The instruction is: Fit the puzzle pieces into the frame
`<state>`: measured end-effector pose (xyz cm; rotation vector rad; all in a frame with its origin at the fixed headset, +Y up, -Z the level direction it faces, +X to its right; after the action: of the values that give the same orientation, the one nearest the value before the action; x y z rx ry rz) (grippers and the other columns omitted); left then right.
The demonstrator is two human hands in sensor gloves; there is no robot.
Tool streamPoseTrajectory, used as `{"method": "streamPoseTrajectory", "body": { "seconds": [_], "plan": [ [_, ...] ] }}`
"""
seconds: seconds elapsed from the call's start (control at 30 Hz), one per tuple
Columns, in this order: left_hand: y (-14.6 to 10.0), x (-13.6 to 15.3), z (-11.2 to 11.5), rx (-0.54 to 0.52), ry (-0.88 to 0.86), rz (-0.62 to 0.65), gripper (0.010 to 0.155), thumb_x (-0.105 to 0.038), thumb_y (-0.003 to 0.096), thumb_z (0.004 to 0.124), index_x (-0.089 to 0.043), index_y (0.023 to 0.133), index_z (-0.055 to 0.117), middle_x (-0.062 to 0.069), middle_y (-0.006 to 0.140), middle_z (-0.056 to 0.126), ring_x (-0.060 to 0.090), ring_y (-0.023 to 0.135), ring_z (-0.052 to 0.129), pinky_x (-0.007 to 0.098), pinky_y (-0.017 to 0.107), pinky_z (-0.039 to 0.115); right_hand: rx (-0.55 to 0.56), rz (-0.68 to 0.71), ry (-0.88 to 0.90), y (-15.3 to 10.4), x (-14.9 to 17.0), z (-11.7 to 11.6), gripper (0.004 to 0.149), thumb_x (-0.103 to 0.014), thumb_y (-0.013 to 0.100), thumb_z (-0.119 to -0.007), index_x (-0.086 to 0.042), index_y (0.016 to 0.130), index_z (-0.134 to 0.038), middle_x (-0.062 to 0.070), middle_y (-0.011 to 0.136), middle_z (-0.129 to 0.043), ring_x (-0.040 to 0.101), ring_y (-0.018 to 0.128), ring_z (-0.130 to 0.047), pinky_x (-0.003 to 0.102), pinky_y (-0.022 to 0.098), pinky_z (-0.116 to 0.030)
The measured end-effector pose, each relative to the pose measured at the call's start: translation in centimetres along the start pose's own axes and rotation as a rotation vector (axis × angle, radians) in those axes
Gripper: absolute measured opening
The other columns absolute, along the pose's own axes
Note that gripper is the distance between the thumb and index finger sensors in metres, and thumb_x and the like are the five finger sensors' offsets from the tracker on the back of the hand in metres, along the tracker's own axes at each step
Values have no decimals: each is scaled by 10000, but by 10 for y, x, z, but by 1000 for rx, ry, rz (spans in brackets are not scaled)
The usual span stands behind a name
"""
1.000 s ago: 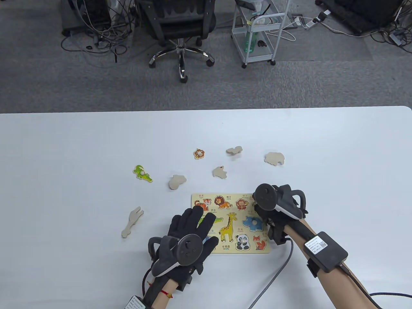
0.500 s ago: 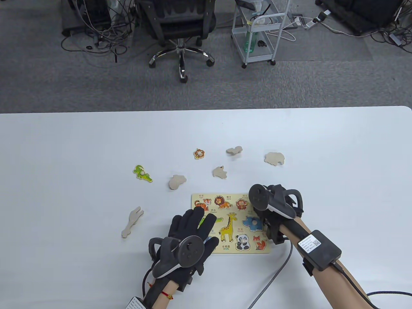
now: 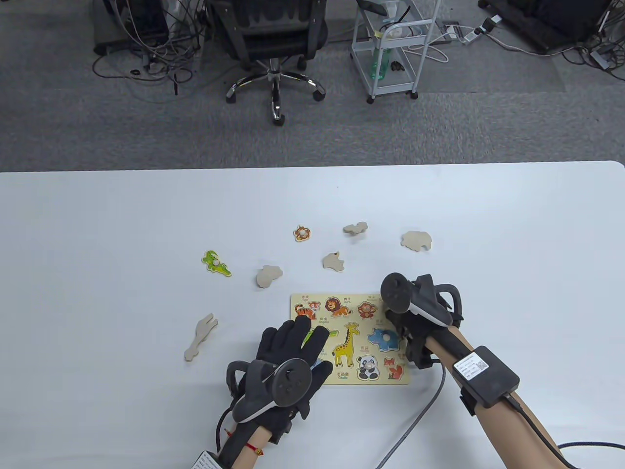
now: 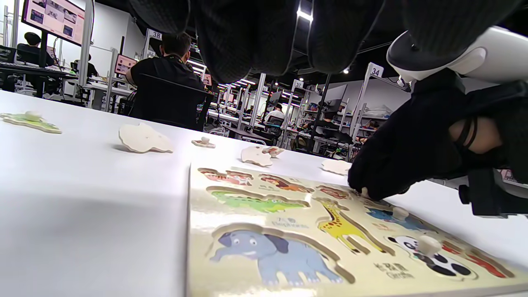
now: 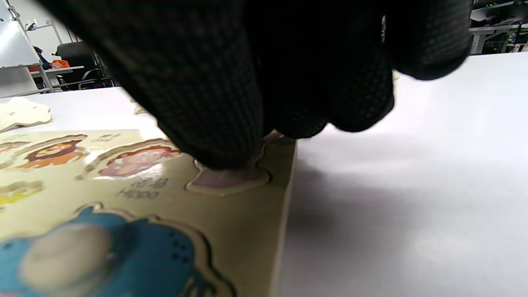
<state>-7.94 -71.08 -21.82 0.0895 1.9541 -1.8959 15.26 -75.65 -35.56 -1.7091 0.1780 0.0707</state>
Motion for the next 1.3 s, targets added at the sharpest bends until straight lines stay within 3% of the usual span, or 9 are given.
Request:
{"method": "streamPoseTrajectory", "body": {
  "seconds": [0.1, 0.23, 0.5, 0.7, 0.93, 1.1, 1.3],
  "plan": [
    [0, 0, 1, 7, 1, 1, 670, -649, 454, 685, -377, 1066, 655, 33, 1185, 638, 339, 1076, 718, 558, 768, 518, -14, -1, 5, -1, 2, -1, 437, -326, 347, -1036, -184, 755, -970, 125, 760, -1002, 361, 536, -999, 569, 499, -813],
    [0, -1, 0, 7, 5, 2, 671, -649, 454, 684, -377, 1067, 653, 29, 1185, 638, 337, 1077, 718, 557, 769, 518, -60, 15, 29, -2, 3, 2, 498, -406, 390, -941, -156, 820, -922, 162, 809, -974, 394, 553, -993, 588, 496, -800],
    [1, 1, 0, 6, 7, -9, 667, -645, 456, 687, -377, 1066, 655, 29, 1185, 637, 337, 1077, 718, 556, 769, 517, -19, -87, 130, 5, 27, 50, 527, -335, 399, -970, -190, 894, -861, 154, 934, -902, 447, 727, -937, 635, 577, -734],
    [1, 3, -1, 10, 19, -20, 666, -645, 457, 688, -376, 1066, 655, 32, 1185, 638, 336, 1078, 717, 555, 769, 516, 1, -180, 39, 33, 54, 71, 551, -312, 394, -992, -229, 916, -836, 117, 986, -870, 429, 834, -900, 642, 627, -713],
    [2, 7, -2, 15, 51, -37, 665, -643, 459, 688, -374, 1066, 655, 31, 1185, 636, 335, 1077, 719, 556, 769, 517, -40, -276, -29, 76, 73, 60, 645, -310, 391, -998, -265, 977, -733, 93, 1060, -781, 384, 844, -922, 612, 624, -743],
    [3, 7, -2, 25, 56, -40, 664, -643, 461, 687, -374, 1067, 654, 32, 1185, 637, 335, 1077, 718, 554, 770, 517, -109, -347, -2, 104, 72, 44, 733, -338, 386, -1004, -246, 1023, -651, 114, 1117, -678, 416, 848, -907, 613, 627, -736],
    [3, 7, -1, 38, 69, -41, 663, -641, 461, 689, -375, 1068, 654, 32, 1186, 634, 336, 1080, 712, 554, 770, 515, -180, -387, -101, 129, 65, 25, 766, -364, 381, -1002, -239, 1035, -624, 117, 1123, -661, 414, 832, -918, 595, 615, -757]
  ]
}}
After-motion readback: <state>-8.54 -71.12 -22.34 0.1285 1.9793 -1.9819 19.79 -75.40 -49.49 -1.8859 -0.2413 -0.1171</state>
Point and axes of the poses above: the tracker on the back of each hand, its own x axis roughly to the little-finger side, its own y axis roughly from the wrist to the fingertips, z = x × y, the point moved 5 cm from there along y, roughly from the wrist to the fingertips
